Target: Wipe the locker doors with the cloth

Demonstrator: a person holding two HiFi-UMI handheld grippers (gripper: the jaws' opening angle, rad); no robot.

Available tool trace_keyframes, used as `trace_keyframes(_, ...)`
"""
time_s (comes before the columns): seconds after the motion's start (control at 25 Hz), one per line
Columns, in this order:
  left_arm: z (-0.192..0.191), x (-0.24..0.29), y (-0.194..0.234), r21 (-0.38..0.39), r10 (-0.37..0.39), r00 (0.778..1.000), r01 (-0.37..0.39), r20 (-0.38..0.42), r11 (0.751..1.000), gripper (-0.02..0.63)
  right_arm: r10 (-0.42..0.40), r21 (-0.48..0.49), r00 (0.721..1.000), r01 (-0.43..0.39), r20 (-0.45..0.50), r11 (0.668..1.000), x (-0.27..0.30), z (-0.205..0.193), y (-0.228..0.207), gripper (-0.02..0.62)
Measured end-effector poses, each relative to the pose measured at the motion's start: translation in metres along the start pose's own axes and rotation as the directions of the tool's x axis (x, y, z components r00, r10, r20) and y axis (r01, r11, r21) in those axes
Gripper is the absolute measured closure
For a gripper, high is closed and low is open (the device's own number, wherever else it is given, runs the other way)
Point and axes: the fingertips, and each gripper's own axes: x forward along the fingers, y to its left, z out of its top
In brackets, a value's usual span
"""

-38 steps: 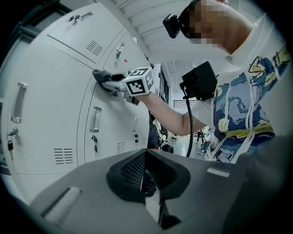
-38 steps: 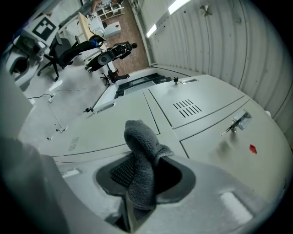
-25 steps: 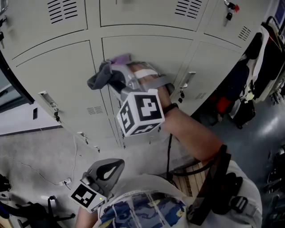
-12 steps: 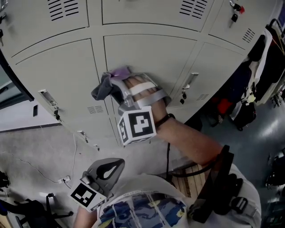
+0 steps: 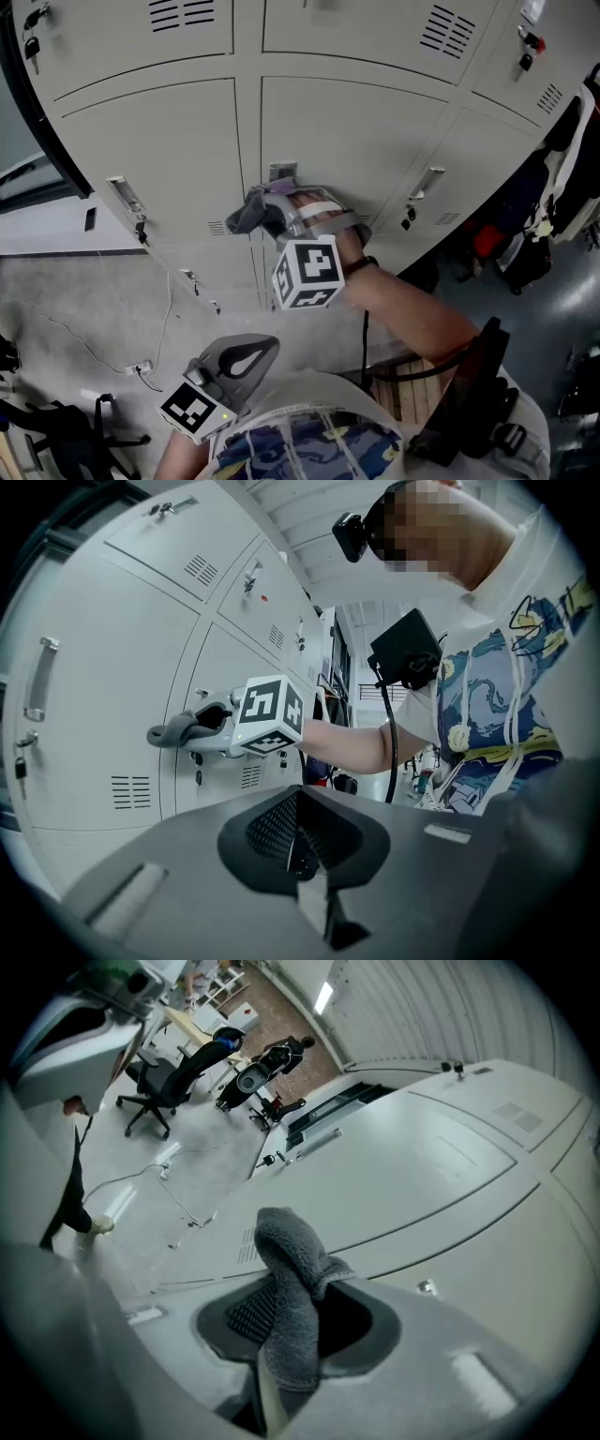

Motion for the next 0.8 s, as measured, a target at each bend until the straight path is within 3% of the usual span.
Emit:
trace_keyframes(0.08, -0.001, 0.000, -0.001, -0.004, -0.001, 1.000, 0.001, -0.003, 1.000, 0.604, 0.050, 0.029, 0.999, -0.050, 0.008, 0.998, 0.005, -0.002, 0.008, 0.479)
trace_keyframes(0.2, -0.002, 0.000, -0.002, -0.008, -0.003, 1.000, 0.003, -0.007, 1.000, 0.604, 0.061, 0.036, 0.998, -0.063, 0.032, 0.997, 0.005, -0.002, 0.011, 0.479)
trace_keyframes(0.48, -0.003, 0.001, -0.003, -0.008, -0.011, 1.000, 0.011, -0.013, 1.000, 0.604, -0.023, 0.055, 0.995, 0.017, 0.097, 0.998, -0.024, -0.002, 0.009, 0.479)
trace_keyframes(0.8, -0.003, 0.009, -0.006, 0.000, -0.037, 0.999, 0.037, -0.028, 0.999, 0.604, -0.005, 0.151, 1.000, 0.006, -0.006, 0.989, -0.025, -0.067, 0.039, 0.479)
